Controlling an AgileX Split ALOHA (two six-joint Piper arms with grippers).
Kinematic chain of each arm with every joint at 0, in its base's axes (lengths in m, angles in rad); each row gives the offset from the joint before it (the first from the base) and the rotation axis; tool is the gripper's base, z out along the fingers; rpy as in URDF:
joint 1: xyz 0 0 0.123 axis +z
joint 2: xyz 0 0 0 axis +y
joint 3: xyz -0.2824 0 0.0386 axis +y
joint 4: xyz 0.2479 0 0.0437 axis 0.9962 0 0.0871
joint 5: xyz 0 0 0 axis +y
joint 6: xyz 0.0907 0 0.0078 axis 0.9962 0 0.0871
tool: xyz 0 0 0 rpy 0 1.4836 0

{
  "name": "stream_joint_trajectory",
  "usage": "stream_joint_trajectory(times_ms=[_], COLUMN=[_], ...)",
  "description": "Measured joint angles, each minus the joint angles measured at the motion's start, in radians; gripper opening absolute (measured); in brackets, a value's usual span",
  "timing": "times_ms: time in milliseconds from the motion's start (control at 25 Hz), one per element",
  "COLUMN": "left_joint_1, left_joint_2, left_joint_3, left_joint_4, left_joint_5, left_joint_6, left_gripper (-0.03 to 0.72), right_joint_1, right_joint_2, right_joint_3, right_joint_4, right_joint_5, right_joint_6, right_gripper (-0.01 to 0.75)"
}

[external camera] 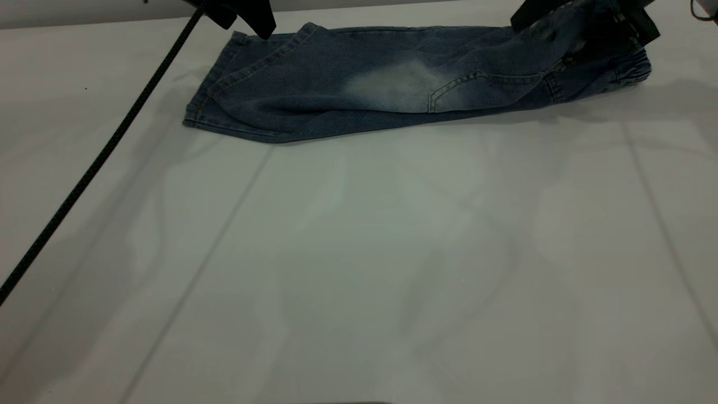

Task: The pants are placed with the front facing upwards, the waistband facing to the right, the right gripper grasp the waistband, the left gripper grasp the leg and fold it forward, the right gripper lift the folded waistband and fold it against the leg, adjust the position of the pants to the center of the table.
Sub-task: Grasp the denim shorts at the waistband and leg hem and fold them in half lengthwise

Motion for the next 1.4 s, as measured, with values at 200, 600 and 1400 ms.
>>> stream_joint_trajectory(times_ms=[200,600,1400], left_joint_1=[0.0,0.0,-0.002], left_joint_2=[0.0,0.0,0.0], left_joint_3=[0.0,0.0,0.0], left_joint_4=[0.0,0.0,0.0], left_joint_5=[-0.004,-0.001,0.004], left_joint_6=[0.0,0.0,-0.001], left_gripper=[0.548,0.548,0.548], right_joint_1=[0.062,0.016,-0.167], right_joint_2=[0.0,0.0,0.001], right_joint_3=[0.0,0.0,0.0], right_joint_4=[0.149,0.665,-0.172], right_joint_5=[-0.064,-0.109,0.003], right_joint_6=[-0.217,-0.644,0.175], right_gripper=[0.594,0.594,0.594])
